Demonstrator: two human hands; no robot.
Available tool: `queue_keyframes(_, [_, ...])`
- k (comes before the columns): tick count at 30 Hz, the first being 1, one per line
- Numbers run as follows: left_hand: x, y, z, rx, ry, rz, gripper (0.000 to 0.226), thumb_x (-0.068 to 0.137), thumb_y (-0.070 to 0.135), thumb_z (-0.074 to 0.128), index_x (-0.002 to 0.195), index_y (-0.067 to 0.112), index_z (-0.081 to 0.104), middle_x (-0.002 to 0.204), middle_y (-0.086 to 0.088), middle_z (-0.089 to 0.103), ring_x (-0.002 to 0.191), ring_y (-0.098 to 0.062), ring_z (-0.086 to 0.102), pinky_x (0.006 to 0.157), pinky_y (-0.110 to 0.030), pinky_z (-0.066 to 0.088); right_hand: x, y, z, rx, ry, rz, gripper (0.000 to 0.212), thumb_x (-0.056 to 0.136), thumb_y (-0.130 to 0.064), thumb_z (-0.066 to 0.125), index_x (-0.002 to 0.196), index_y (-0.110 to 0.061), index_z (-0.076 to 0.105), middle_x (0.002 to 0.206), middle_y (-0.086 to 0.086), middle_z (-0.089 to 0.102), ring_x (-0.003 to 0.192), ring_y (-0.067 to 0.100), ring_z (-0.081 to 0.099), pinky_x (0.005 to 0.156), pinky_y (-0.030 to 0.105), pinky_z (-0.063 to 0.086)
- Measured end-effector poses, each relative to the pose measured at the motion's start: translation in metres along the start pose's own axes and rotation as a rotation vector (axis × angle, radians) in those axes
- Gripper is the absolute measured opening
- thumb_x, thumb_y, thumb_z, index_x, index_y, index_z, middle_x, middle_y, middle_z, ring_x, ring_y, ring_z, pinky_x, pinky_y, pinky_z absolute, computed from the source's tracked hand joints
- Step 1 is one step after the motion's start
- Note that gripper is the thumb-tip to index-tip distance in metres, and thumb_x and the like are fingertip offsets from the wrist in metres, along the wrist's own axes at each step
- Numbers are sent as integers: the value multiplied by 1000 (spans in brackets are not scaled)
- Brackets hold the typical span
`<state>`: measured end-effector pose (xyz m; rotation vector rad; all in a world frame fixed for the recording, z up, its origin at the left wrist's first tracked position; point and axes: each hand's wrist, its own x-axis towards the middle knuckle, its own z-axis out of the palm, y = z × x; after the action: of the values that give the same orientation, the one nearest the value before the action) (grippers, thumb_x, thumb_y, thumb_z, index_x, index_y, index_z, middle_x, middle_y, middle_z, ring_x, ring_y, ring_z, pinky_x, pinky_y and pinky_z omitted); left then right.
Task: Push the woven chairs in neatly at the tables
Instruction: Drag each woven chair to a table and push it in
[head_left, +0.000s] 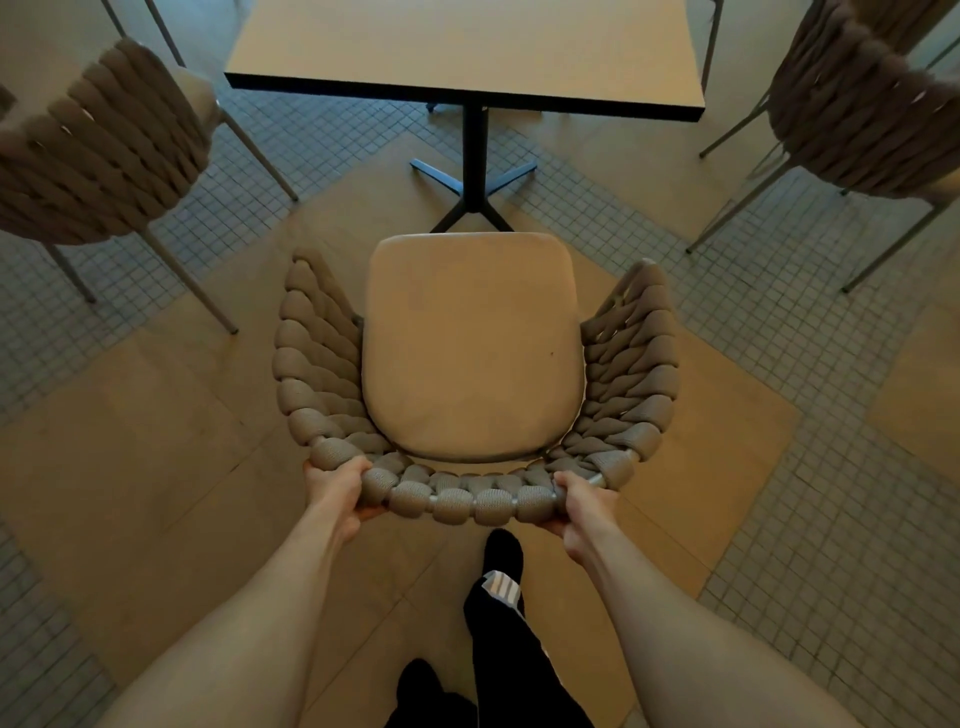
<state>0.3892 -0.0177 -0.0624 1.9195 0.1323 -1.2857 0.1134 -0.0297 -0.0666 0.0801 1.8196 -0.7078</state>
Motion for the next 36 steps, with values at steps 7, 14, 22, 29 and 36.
queue_keyframes(7, [30,49,41,2,2,13,60,88,-1,64,138,22,39,124,-16,58,94,-34,64,51,-51,57,17,-52,39,12,-44,-8,45,88,-3,75,125,-6,49,109,20,68,89,37,72,65,68,58])
queue_keyframes(14, [63,94,72,22,-19,35,56,87,0,64,135,21,46,124,-17,61,100,-38,65,52,-55,56,33,-94,80,44,-37,-8,50,88,-3,74,126,-9,43,109,20,66,91,39,71,63,70,57])
queue_keyframes(22, [87,135,100,39,-48,36,56,87,1,65,135,21,44,124,-16,60,100,-37,65,53,-58,57,41,-129,111,53,-29,3,50,89,-3,73,129,-6,42,107,20,65,86,37,71,63,67,59])
queue_keyframes(29, [89,145,112,63,-43,46,55,87,2,64,134,21,41,125,-15,58,103,-37,64,49,-53,56,45,-141,117,49,-23,20,46,92,-4,71,126,-9,40,105,21,64,88,38,70,66,67,59])
queue_keyframes(36, [83,145,112,59,-53,35,52,90,5,66,133,19,40,124,-15,59,101,-35,65,51,-51,58,48,-140,115,54,-53,41,51,89,-10,76,130,-7,47,110,22,69,90,40,72,56,59,60])
